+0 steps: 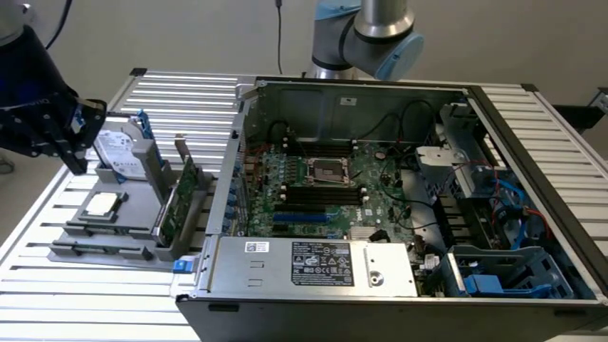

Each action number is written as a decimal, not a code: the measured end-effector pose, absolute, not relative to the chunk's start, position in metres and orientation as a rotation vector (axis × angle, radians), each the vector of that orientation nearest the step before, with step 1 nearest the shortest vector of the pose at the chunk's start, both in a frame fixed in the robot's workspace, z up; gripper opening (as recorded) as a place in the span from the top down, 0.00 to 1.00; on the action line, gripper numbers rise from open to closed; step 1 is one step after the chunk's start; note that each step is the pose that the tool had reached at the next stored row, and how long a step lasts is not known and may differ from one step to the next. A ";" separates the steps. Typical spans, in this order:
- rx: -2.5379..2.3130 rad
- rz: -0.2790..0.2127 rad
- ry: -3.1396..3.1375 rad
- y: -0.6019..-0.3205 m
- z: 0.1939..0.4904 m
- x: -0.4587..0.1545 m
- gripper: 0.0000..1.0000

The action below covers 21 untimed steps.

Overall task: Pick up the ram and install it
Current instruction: 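Pick up the ram and move it above insertion slot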

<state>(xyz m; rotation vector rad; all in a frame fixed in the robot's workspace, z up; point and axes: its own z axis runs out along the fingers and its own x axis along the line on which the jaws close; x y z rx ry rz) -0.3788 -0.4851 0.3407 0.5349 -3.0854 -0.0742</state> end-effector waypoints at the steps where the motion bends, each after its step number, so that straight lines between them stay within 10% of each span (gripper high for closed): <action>1: 0.563 -0.074 -3.080 -0.485 0.340 -0.379 0.89; 21: 1.101 -0.063 -2.924 -0.485 0.341 -0.380 0.89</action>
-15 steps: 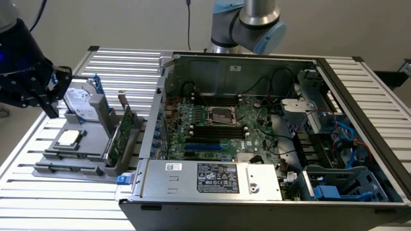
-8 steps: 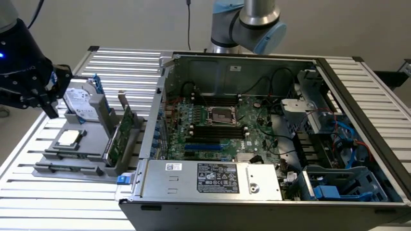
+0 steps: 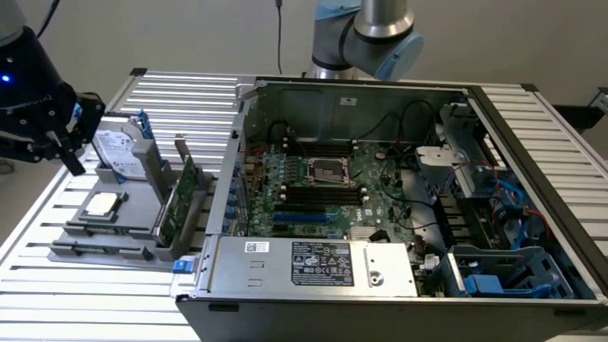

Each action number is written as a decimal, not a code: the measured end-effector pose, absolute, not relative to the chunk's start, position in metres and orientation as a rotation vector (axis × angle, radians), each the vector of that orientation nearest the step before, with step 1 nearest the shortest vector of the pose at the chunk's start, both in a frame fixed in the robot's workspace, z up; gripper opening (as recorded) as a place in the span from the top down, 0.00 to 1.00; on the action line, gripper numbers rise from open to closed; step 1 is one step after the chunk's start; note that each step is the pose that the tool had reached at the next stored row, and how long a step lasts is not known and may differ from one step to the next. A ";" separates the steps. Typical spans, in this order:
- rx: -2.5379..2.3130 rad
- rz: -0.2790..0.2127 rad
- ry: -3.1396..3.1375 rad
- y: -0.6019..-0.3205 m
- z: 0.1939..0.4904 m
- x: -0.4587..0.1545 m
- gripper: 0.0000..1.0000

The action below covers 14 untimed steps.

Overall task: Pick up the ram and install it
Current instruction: 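Pick up the ram and move it above insertion slot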

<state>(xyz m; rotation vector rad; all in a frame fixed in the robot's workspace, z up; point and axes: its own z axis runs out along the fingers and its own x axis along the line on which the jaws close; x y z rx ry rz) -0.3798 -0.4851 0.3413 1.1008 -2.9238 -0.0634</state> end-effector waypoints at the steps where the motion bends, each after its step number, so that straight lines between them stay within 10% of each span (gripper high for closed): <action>1: 1.125 -0.062 -2.915 -0.485 0.342 -0.380 0.89; 14: 1.430 -0.005 -2.756 -0.485 0.342 -0.380 0.89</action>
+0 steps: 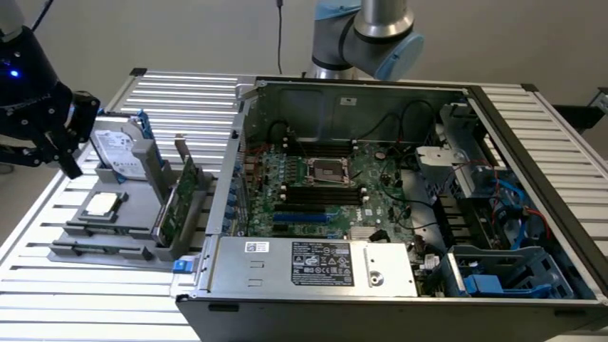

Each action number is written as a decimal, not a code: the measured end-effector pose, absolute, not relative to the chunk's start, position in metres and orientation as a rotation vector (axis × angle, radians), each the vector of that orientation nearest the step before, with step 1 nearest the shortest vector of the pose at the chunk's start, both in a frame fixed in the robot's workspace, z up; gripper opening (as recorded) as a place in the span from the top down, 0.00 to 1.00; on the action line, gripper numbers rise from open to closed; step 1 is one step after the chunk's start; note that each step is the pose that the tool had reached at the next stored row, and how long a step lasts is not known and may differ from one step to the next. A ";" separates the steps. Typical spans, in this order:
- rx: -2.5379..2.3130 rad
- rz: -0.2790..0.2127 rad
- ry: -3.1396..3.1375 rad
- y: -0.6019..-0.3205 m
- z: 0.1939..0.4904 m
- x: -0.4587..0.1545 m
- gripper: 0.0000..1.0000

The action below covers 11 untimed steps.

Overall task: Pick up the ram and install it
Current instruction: 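Pick up the ram and move it above insertion slot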

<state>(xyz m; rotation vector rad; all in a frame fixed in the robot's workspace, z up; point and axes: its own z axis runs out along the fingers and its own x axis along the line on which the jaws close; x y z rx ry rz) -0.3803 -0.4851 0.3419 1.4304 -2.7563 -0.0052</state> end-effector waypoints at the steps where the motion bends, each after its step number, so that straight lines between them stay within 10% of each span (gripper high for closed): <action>1: 1.454 -0.002 -2.743 -0.485 0.342 -0.380 0.89; 11: 1.696 0.008 -2.598 -0.485 0.340 -0.380 0.89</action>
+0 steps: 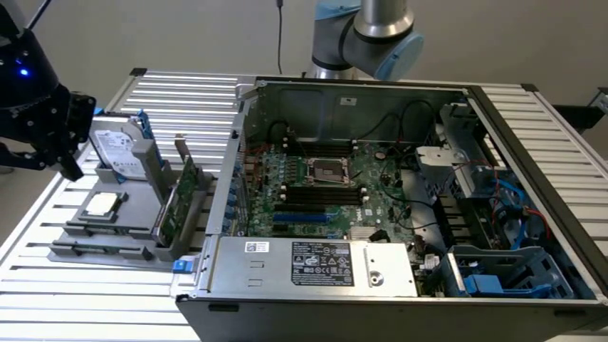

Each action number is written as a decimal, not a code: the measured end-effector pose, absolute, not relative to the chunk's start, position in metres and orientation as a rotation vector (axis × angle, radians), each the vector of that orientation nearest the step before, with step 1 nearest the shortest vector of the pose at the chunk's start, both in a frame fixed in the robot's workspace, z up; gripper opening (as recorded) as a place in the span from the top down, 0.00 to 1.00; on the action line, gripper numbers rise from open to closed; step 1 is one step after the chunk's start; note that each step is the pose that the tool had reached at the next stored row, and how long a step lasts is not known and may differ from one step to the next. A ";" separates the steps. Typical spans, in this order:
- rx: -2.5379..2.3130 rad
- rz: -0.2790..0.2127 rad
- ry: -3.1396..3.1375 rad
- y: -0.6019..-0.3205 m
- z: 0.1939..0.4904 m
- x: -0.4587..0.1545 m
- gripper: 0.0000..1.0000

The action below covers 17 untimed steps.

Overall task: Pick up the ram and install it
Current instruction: 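Pick up the ram and move it above insertion slot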

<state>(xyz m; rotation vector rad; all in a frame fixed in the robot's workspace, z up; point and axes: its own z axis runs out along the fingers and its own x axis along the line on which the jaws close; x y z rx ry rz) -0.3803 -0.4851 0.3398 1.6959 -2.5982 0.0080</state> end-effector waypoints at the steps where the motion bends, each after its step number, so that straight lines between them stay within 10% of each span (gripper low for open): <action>1: 1.718 0.009 -2.583 -0.485 0.340 -0.380 0.89; 17: 1.987 0.029 -2.375 -0.485 0.334 -0.382 0.76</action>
